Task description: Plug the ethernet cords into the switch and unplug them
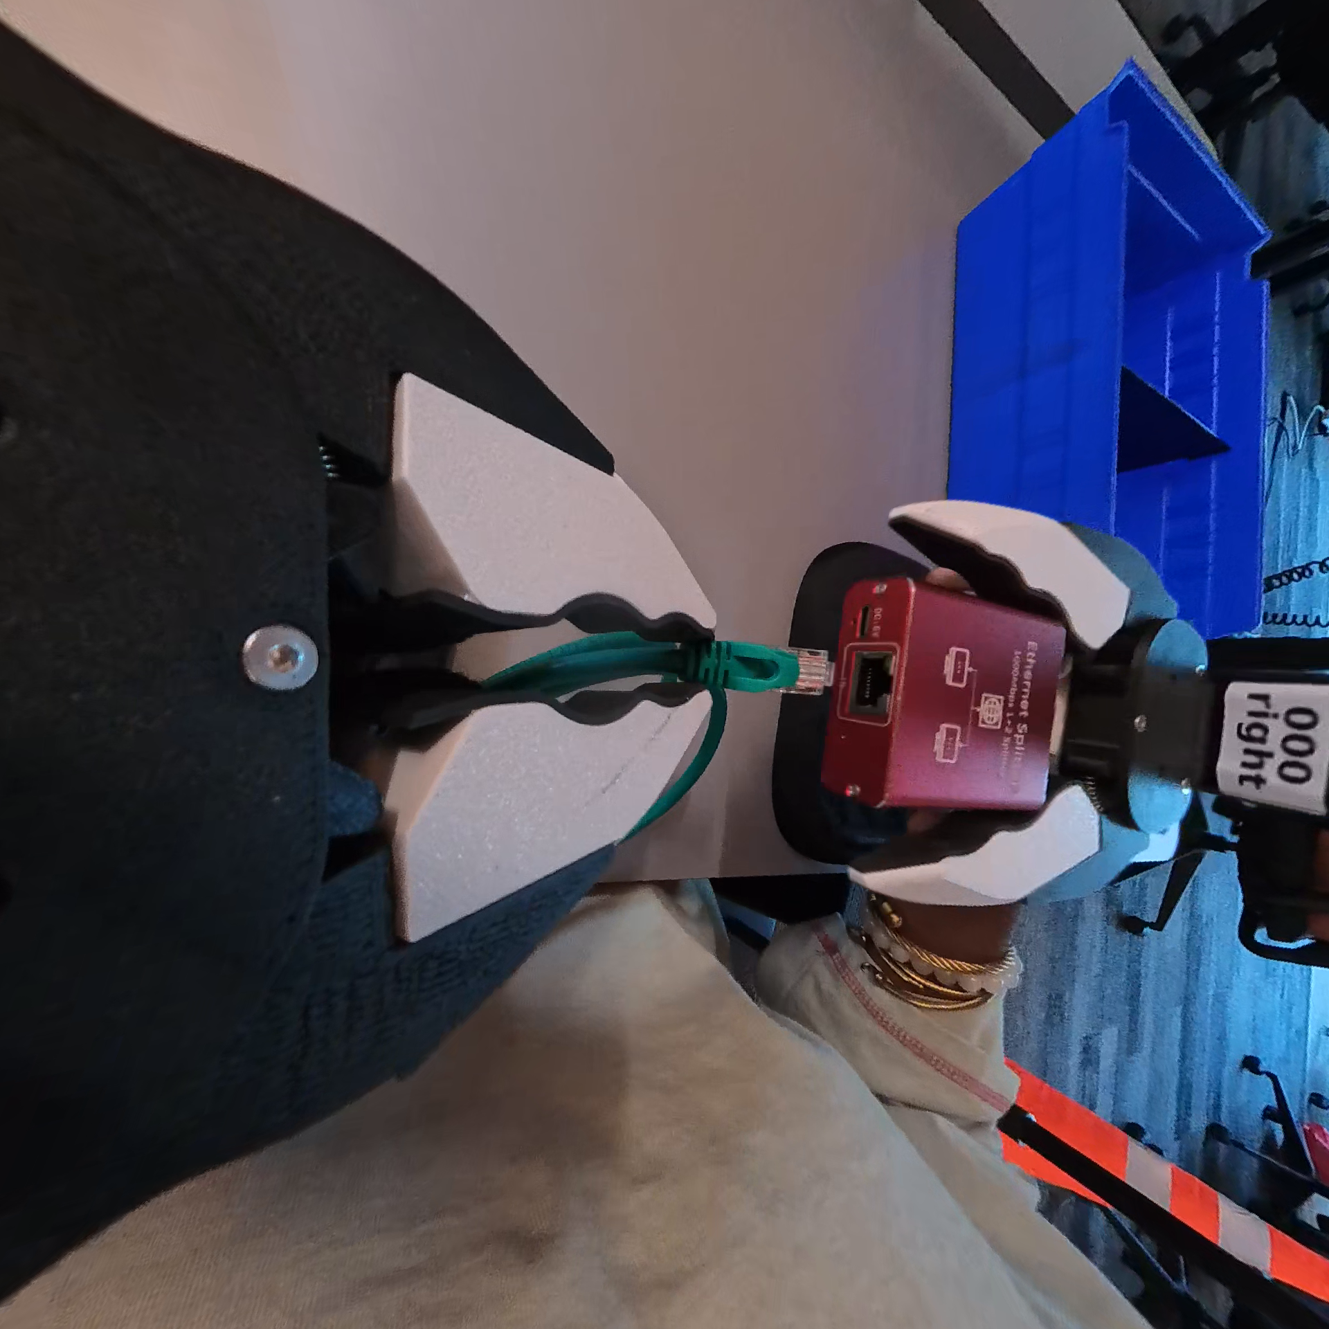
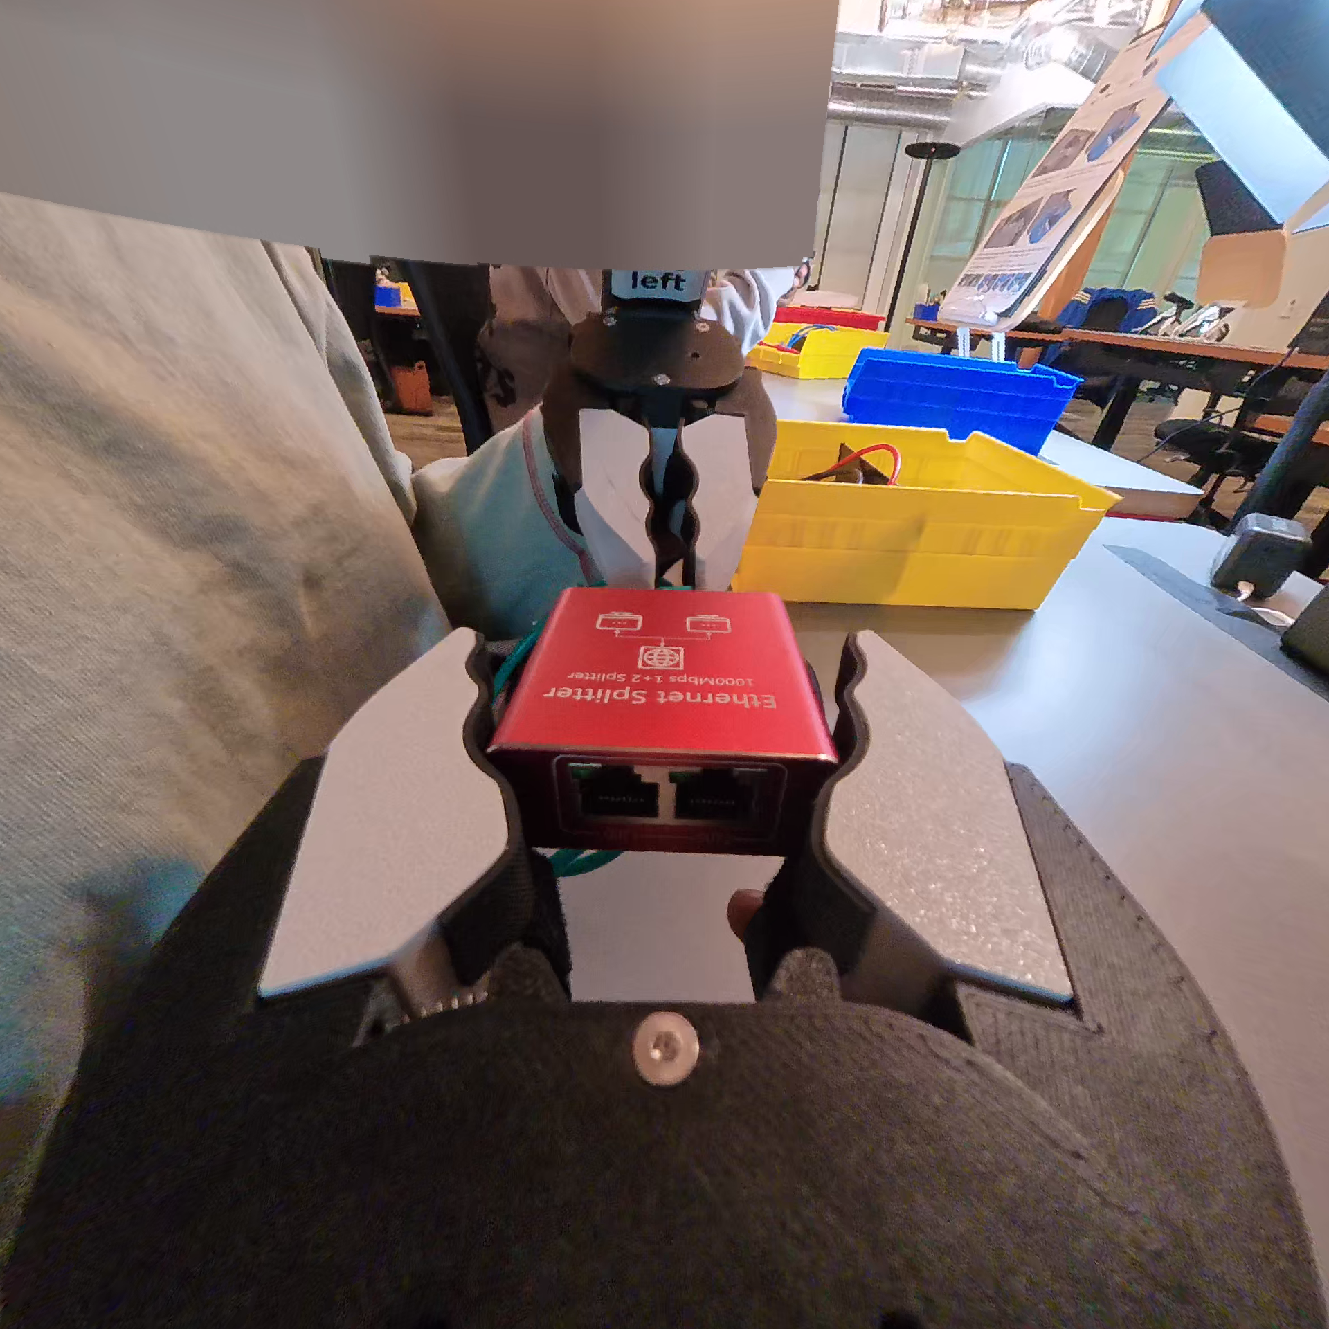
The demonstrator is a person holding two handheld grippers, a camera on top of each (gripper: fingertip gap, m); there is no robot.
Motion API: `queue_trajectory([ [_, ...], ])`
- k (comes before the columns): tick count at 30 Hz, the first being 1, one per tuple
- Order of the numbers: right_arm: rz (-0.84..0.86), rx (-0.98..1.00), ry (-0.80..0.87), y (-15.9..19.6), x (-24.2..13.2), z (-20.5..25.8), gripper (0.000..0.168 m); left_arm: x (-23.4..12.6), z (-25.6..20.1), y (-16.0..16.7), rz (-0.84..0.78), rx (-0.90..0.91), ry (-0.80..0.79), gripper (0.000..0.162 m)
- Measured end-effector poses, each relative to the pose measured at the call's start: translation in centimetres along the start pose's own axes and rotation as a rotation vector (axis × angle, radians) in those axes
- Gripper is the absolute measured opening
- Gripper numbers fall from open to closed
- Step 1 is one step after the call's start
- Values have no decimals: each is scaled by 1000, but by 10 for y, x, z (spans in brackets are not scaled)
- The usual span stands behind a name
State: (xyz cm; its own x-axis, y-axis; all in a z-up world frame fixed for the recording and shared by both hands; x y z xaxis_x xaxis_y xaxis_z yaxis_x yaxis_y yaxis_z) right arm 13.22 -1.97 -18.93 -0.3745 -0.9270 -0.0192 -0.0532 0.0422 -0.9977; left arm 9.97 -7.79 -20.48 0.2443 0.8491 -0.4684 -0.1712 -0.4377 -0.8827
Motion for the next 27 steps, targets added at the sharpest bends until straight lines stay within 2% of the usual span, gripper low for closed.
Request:
queue_trajectory([
  [13,12,-15,-17,3,4,4,92,3,-6,-7,10,47,6,10],
  [17,65,-32,-31,7,6,7,92,6,-10,-6,29,69,33,9],
  [21,192,-41,-21,17,9,7,92,11,-8,3,113,107,13,9],
  [27,247,-18,-11,23,9,7,93,18,-7,8,144,122,17,9],
])
Point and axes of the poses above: each gripper's, where its closed fingertips meet, x out along the fingers, y out of its underside, z = x × y across the jaws, the point moved 2 cm from there along -x, back along the fingers, and after that the axes turned 5 degrees about -y, right-handed, at the moved point
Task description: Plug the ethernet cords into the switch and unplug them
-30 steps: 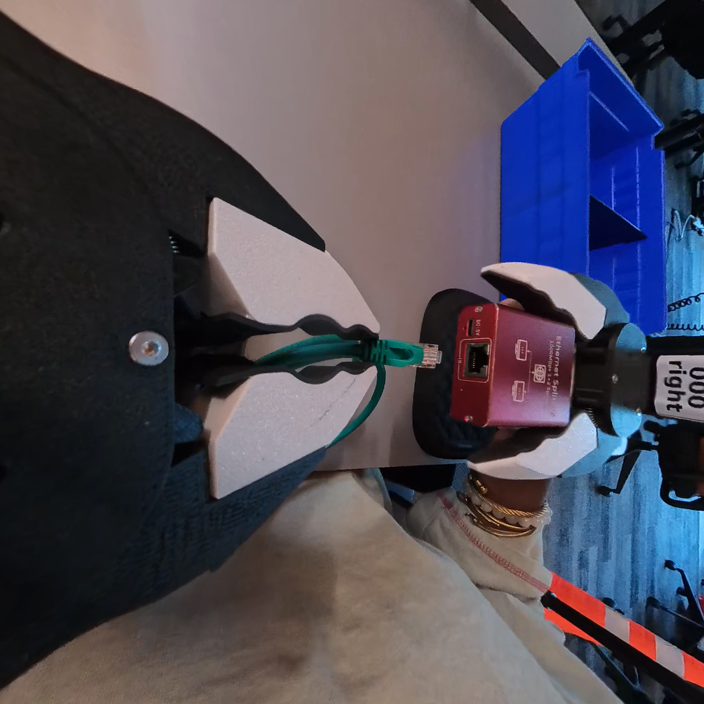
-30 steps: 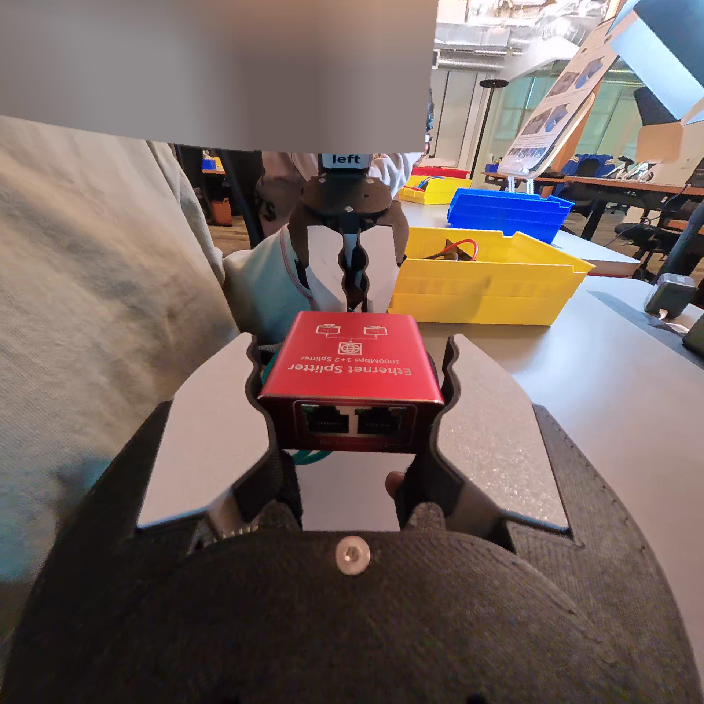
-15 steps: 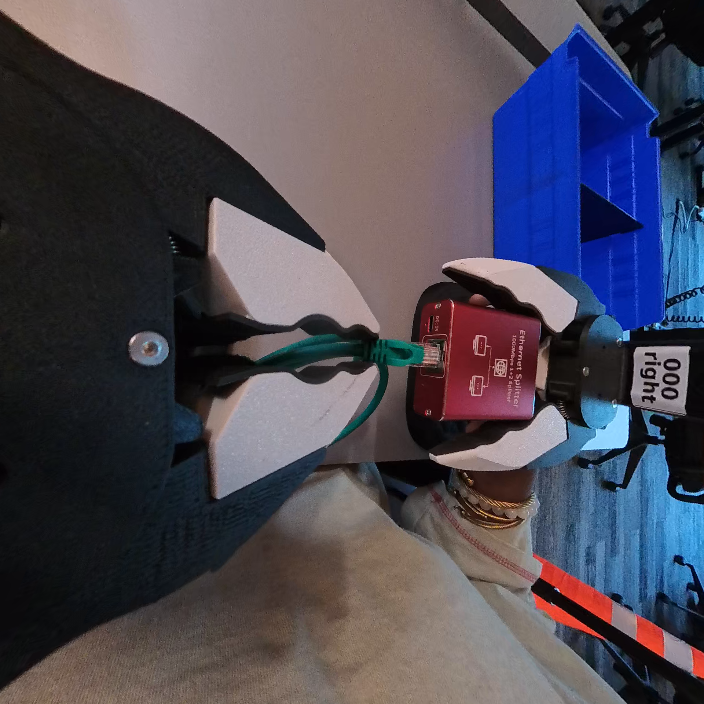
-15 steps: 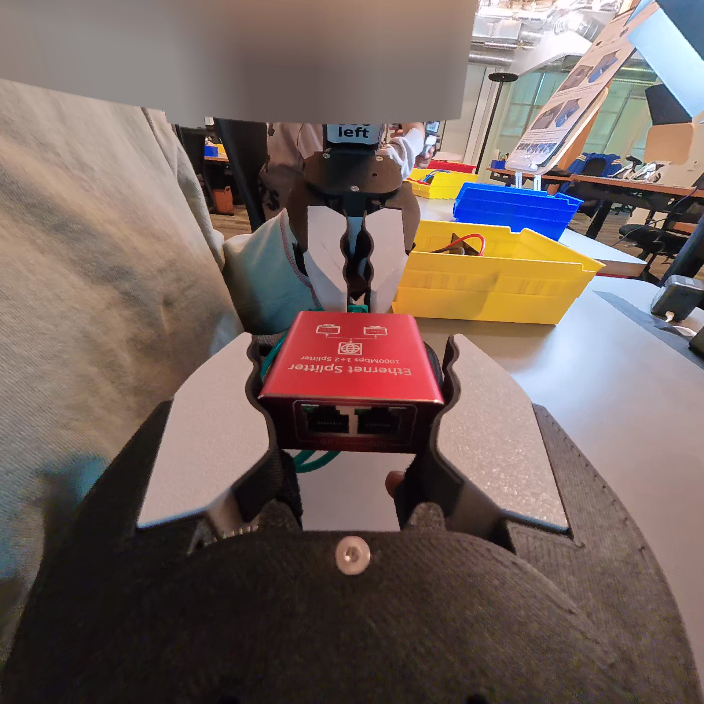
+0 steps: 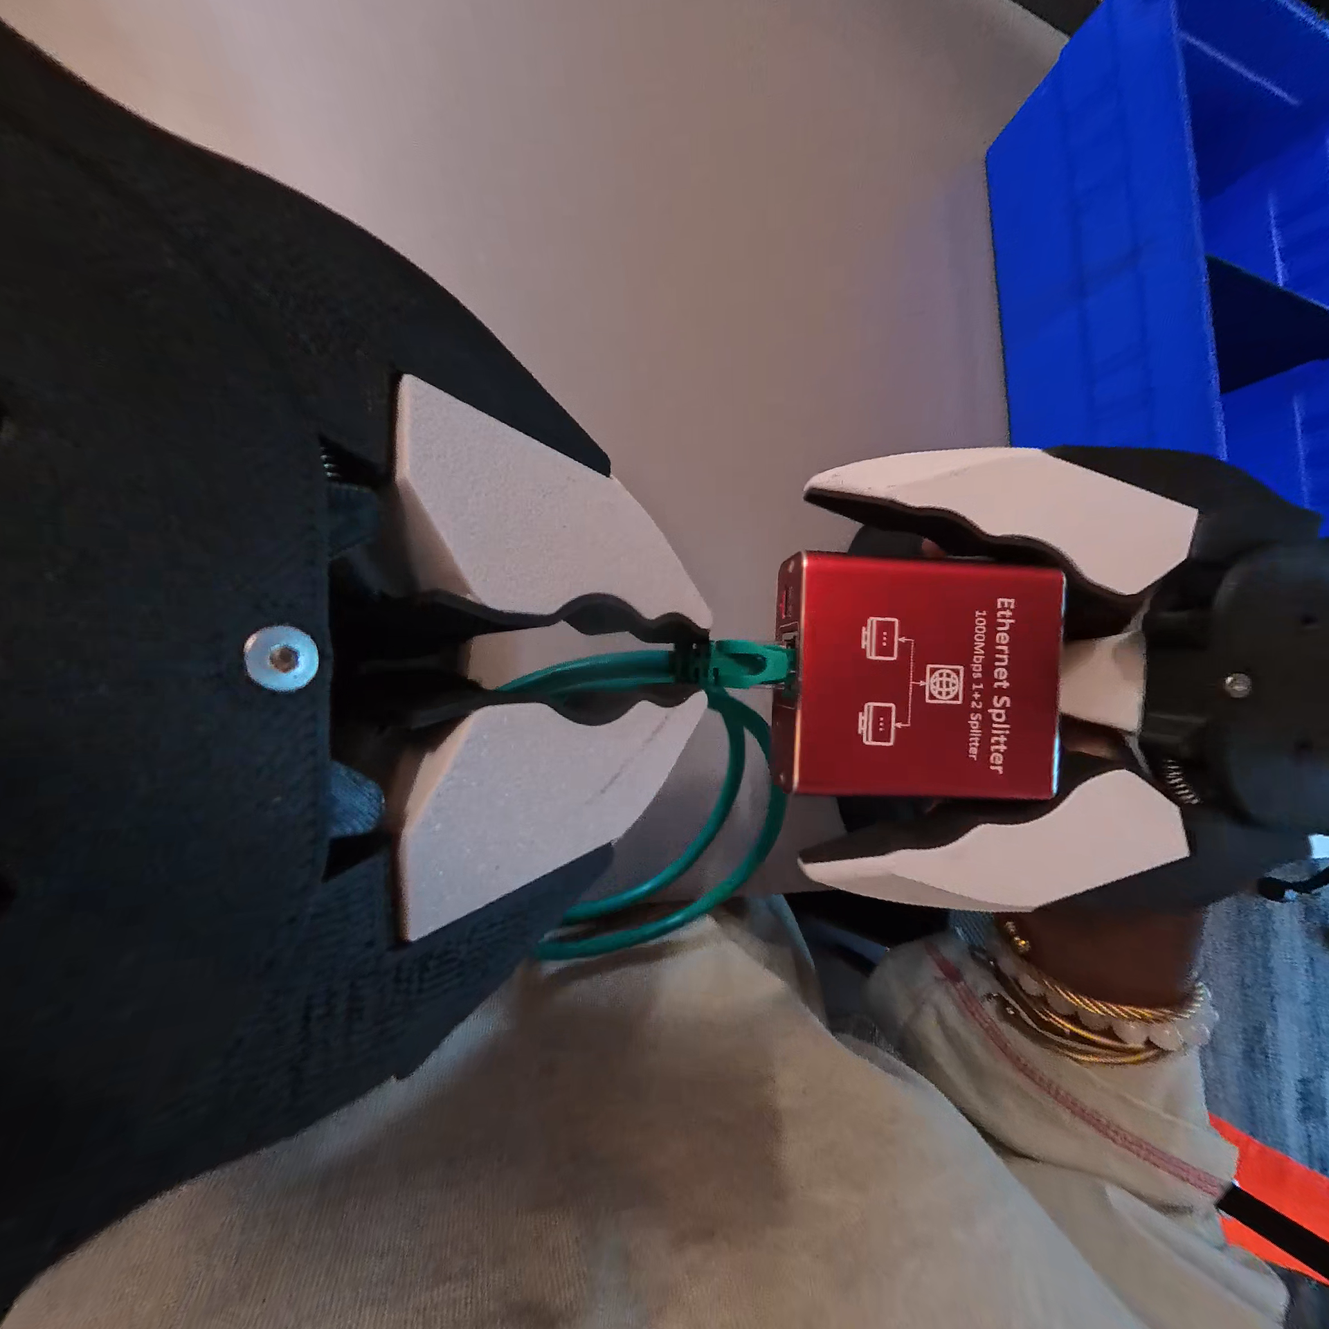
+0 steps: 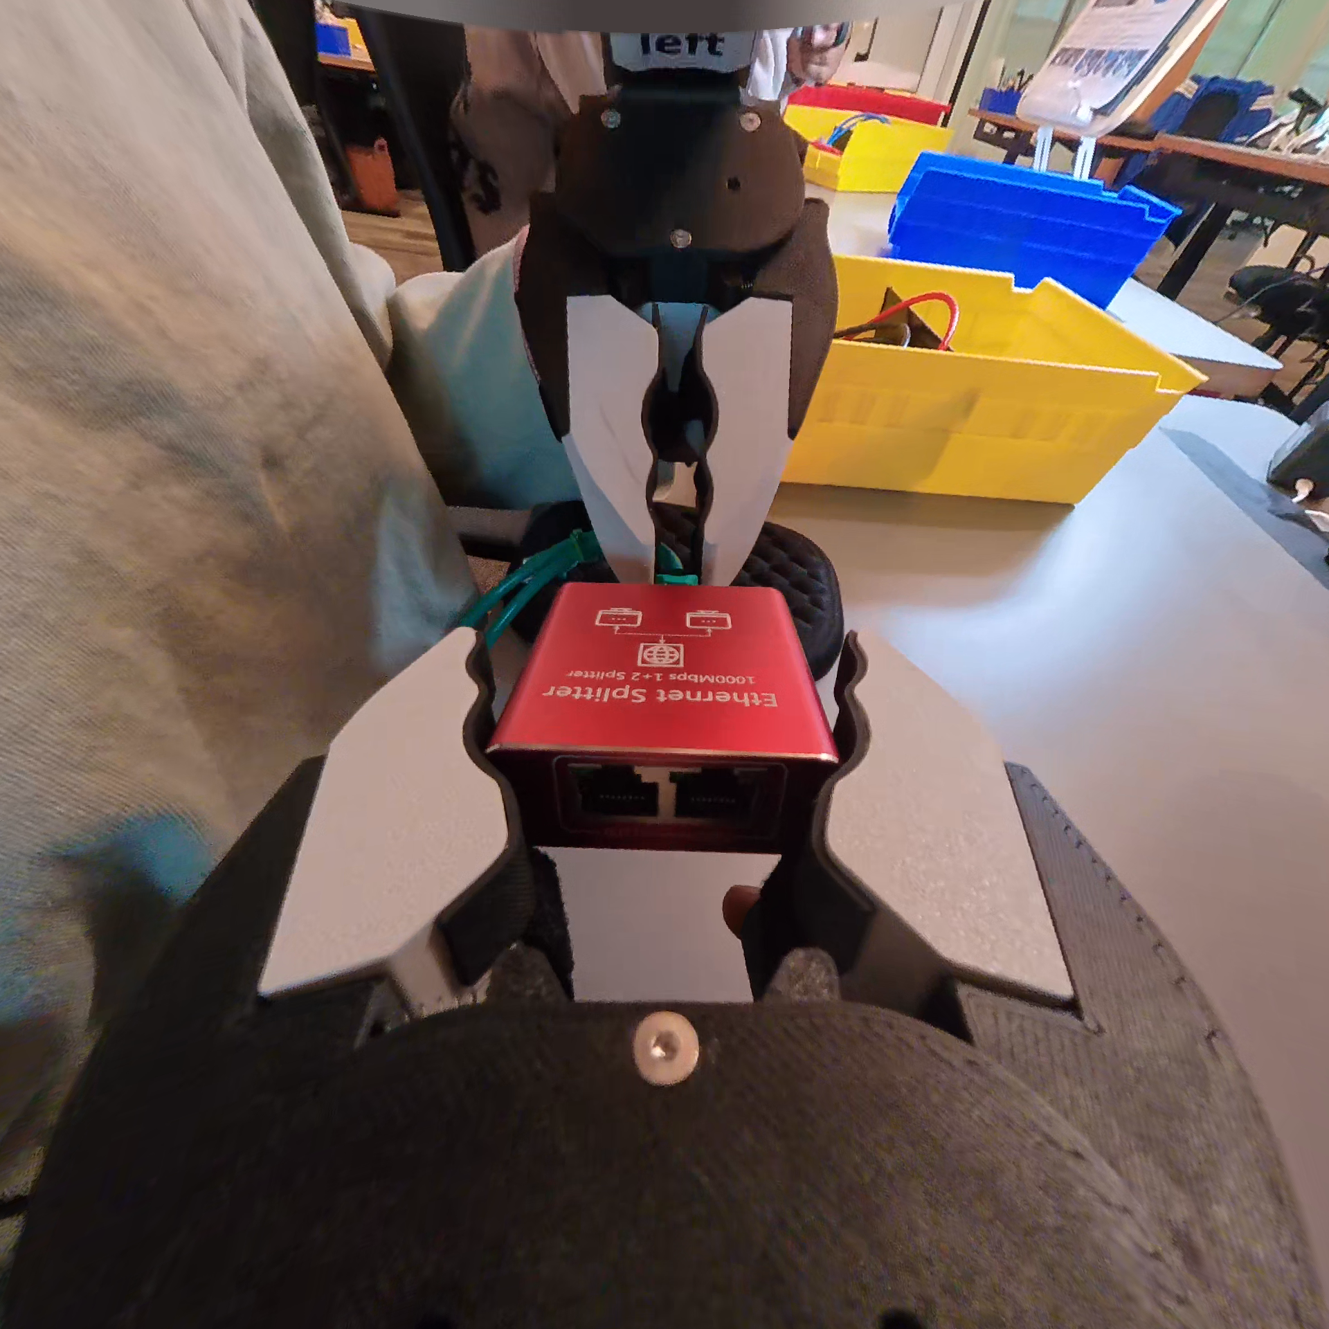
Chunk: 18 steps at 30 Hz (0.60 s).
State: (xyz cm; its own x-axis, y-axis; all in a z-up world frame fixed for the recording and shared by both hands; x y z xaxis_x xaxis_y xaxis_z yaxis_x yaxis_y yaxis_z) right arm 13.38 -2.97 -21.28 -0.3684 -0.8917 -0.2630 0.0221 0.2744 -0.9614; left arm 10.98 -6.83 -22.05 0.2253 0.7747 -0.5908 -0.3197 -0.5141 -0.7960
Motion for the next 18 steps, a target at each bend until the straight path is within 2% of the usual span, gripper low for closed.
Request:
queue_trajectory([
  [3,6,4,4,2,1,0,93,1,1,2,7,3,1,9],
  [7,5,-49,69,-7,-3,-6,93,-4,11,-7,-78,-43,-35,11],
  [8,11,-68,107,-10,-5,-10,93,-7,20,-10,-108,-59,-87,19],
  [9,30,-89,159,-13,-8,-16,93,-11,28,-15,-152,-81,-140,31],
  [10,60,-109,230,-14,-12,-24,93,-19,37,-21,-207,-108,-203,36],
  [13,70,-192,495,-24,-31,-48,93,-45,54,-39,-450,-249,-353,34],
  [16,5,-289,715,-41,-47,-58,92,-44,48,-46,-647,-532,-252,33],
  [18,-25,-366,811,-51,-49,-58,92,-23,38,-46,-689,-682,-101,44],
])
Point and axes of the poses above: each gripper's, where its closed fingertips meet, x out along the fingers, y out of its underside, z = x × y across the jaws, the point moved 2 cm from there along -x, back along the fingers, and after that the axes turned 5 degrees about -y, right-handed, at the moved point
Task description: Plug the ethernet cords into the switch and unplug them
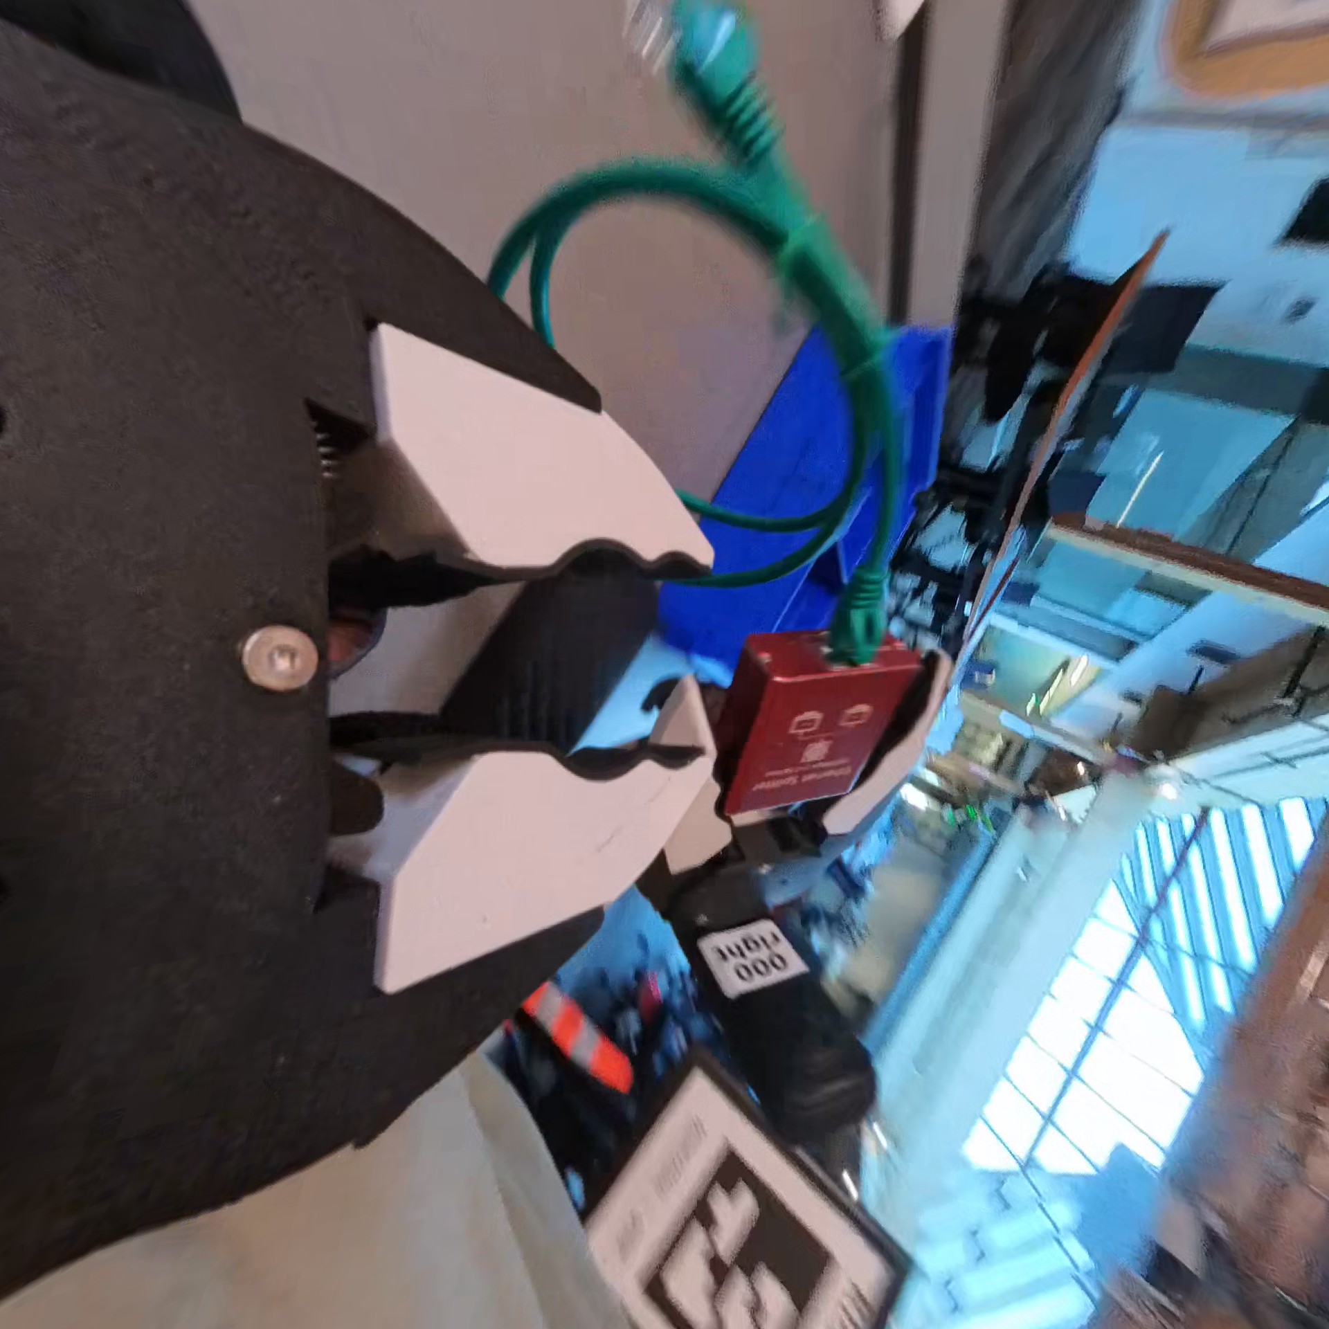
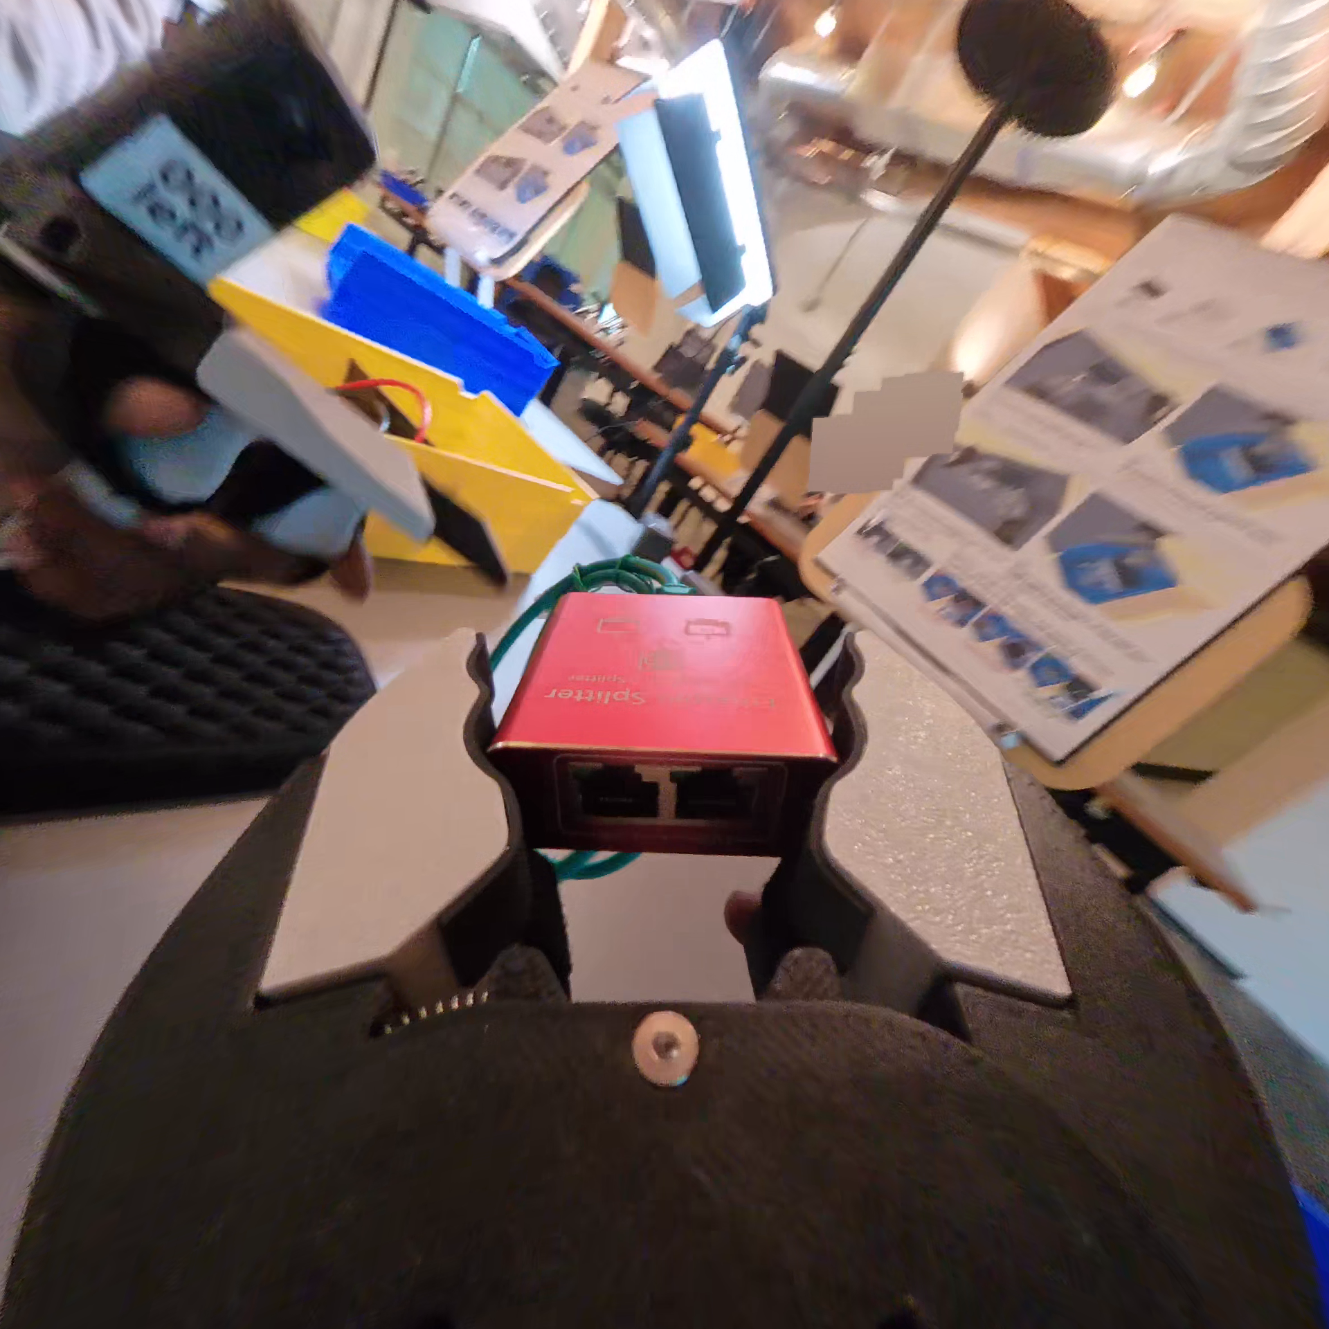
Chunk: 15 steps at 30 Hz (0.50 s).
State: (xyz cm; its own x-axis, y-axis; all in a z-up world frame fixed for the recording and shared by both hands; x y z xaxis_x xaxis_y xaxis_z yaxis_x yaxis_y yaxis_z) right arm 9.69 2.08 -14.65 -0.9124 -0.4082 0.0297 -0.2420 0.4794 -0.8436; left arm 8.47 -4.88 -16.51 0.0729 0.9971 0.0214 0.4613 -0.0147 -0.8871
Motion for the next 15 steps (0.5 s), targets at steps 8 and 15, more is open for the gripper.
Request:
queue_trajectory([
  [8,-53,-181,155,-21,8,20,92,21,-17,-1,-104,-365,280,33],
  [15,-45,115,-280,-11,3,50,89,-6,0,-2,31,-131,276,25],
])
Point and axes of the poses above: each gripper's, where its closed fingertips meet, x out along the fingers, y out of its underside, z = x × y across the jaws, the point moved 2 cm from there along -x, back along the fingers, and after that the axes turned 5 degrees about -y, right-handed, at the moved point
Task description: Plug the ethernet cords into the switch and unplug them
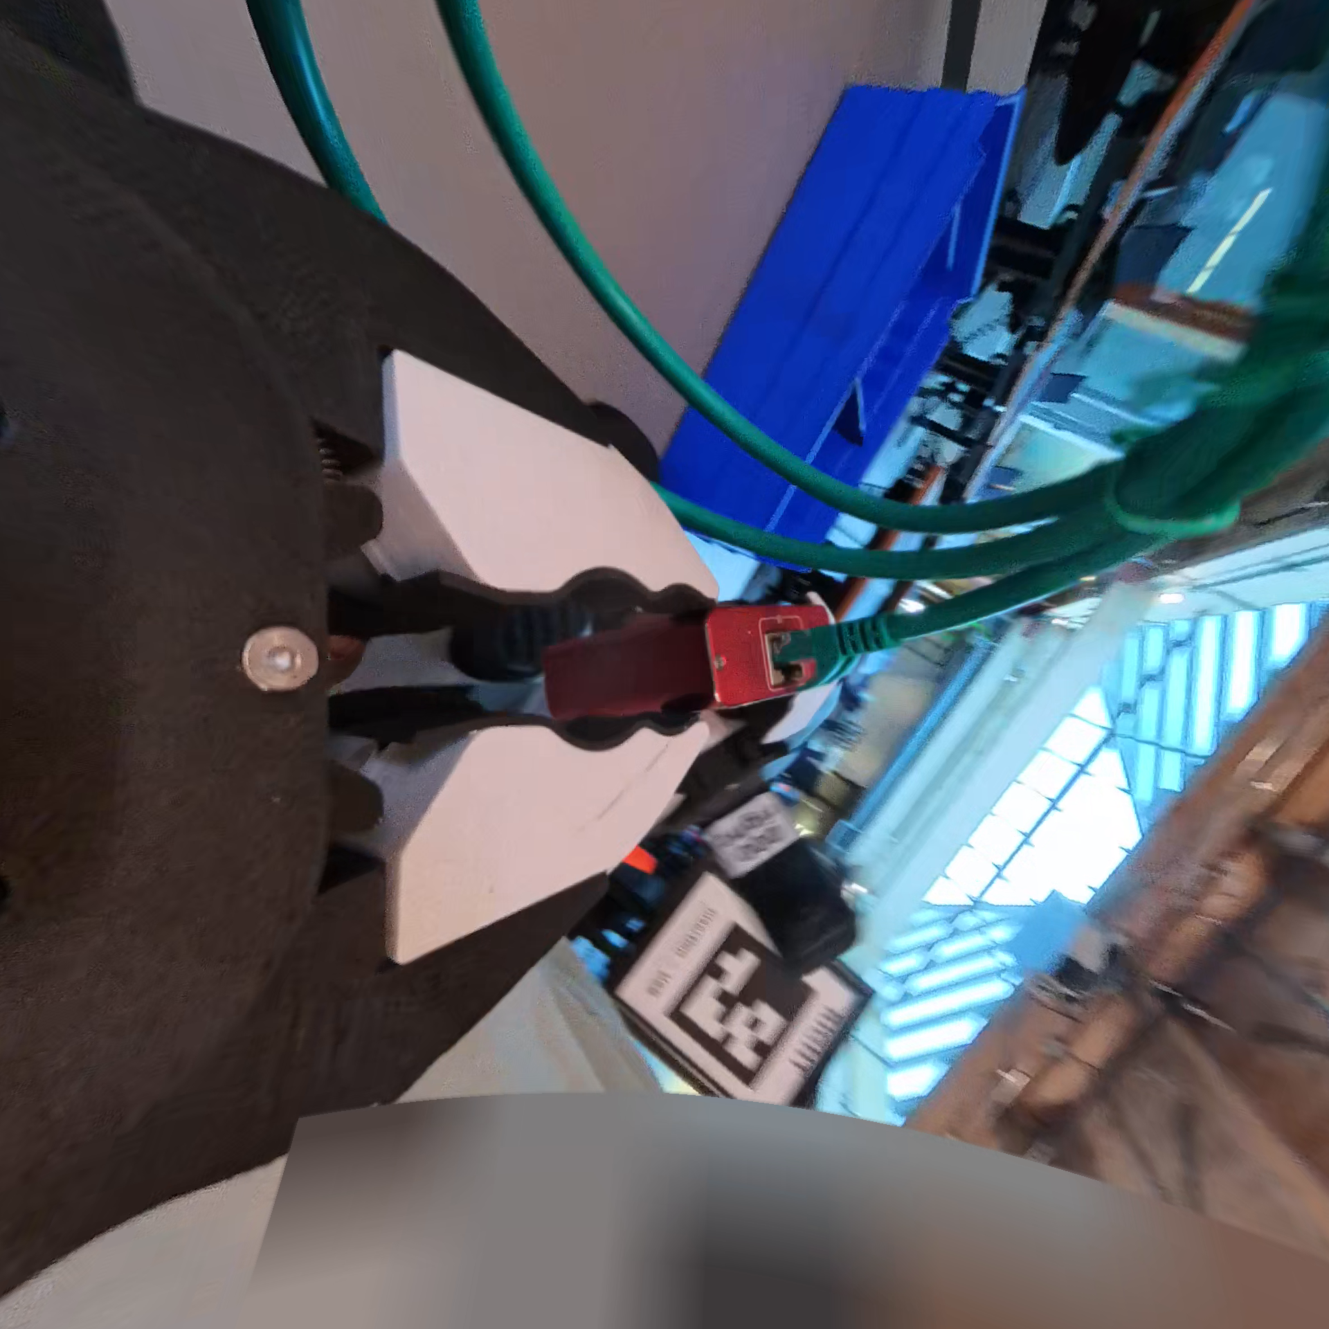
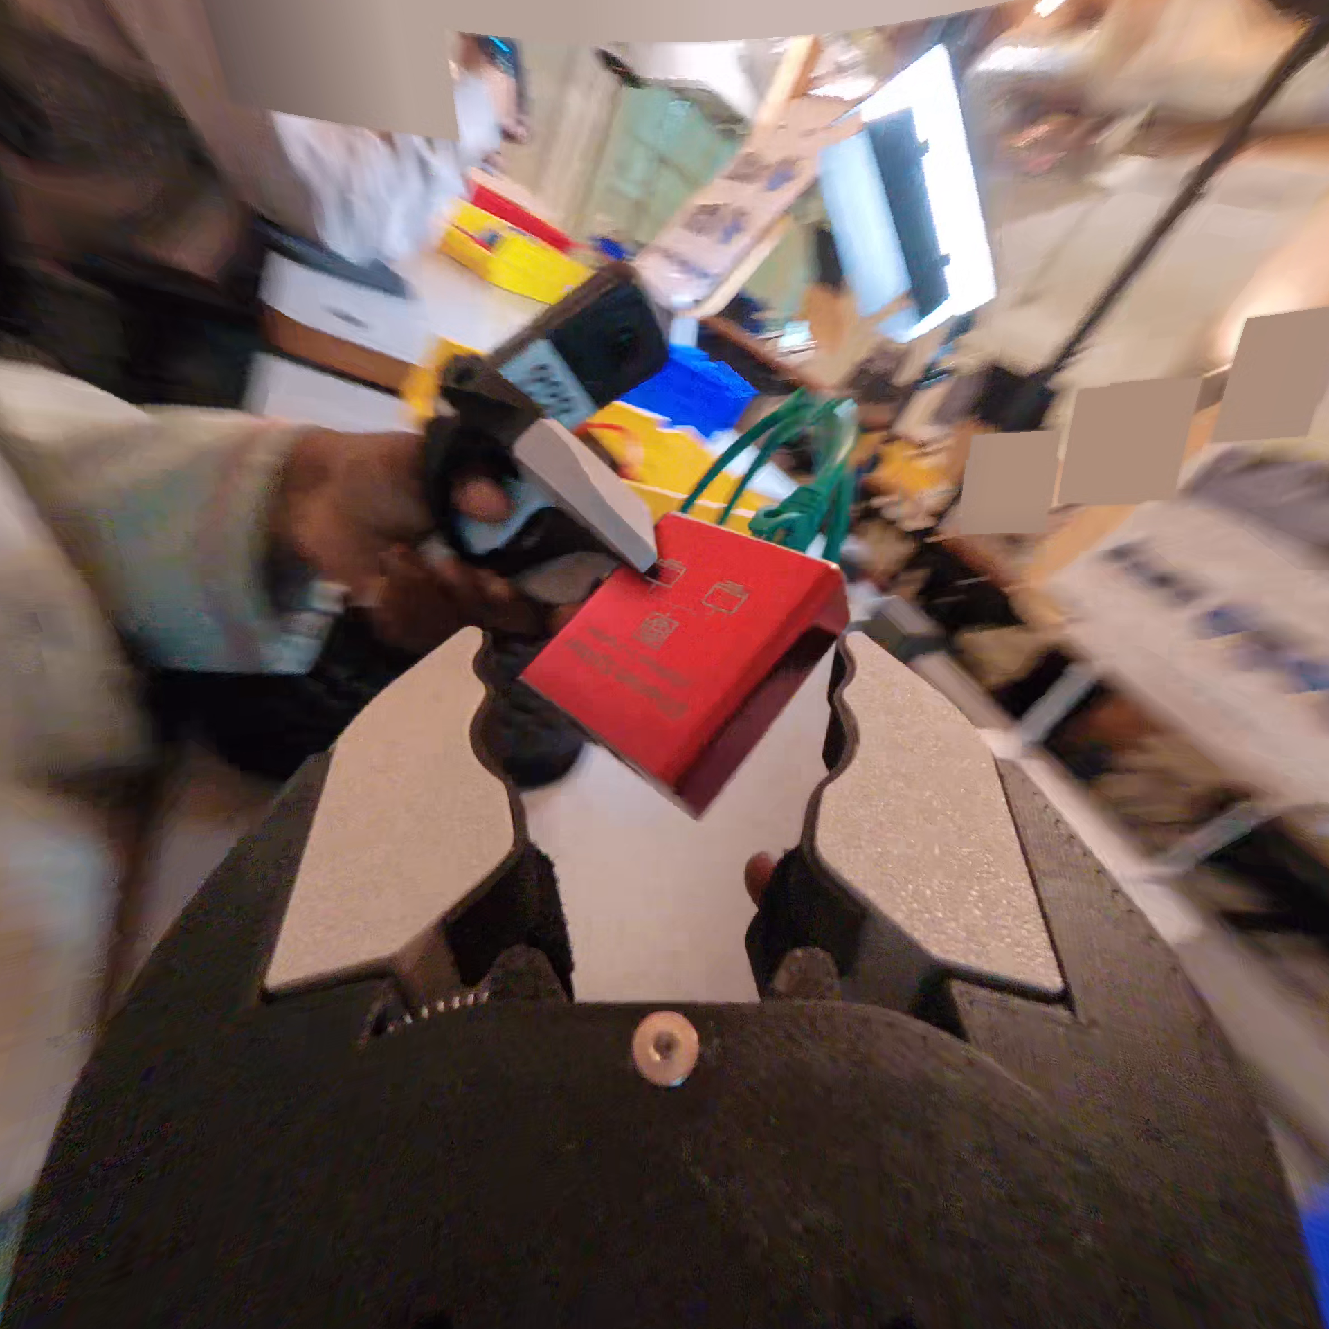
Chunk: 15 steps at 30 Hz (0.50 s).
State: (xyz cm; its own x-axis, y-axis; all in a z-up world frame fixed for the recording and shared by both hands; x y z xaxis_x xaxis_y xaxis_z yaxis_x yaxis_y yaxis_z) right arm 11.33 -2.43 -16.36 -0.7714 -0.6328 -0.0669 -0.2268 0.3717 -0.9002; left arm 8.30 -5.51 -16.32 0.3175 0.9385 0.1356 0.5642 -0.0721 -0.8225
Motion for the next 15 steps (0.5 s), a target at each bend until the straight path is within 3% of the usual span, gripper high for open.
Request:
queue_trajectory([
  [2,-83,291,-180,-1,-7,3,80,-9,0,1,99,84,-6,25],
  [5,-196,645,-304,-1,-9,-5,63,-14,-6,1,182,159,10,25],
  [7,-227,720,-367,0,-3,-2,49,-12,-9,5,238,193,28,25],
  [8,-238,737,-382,1,0,-1,32,-11,-11,8,264,206,42,25],
  [12,-413,816,-345,-3,-2,-8,26,-6,-4,3,214,238,-37,25],
  [15,-607,904,-192,-1,-11,-27,26,-1,4,0,92,180,-110,56],
])
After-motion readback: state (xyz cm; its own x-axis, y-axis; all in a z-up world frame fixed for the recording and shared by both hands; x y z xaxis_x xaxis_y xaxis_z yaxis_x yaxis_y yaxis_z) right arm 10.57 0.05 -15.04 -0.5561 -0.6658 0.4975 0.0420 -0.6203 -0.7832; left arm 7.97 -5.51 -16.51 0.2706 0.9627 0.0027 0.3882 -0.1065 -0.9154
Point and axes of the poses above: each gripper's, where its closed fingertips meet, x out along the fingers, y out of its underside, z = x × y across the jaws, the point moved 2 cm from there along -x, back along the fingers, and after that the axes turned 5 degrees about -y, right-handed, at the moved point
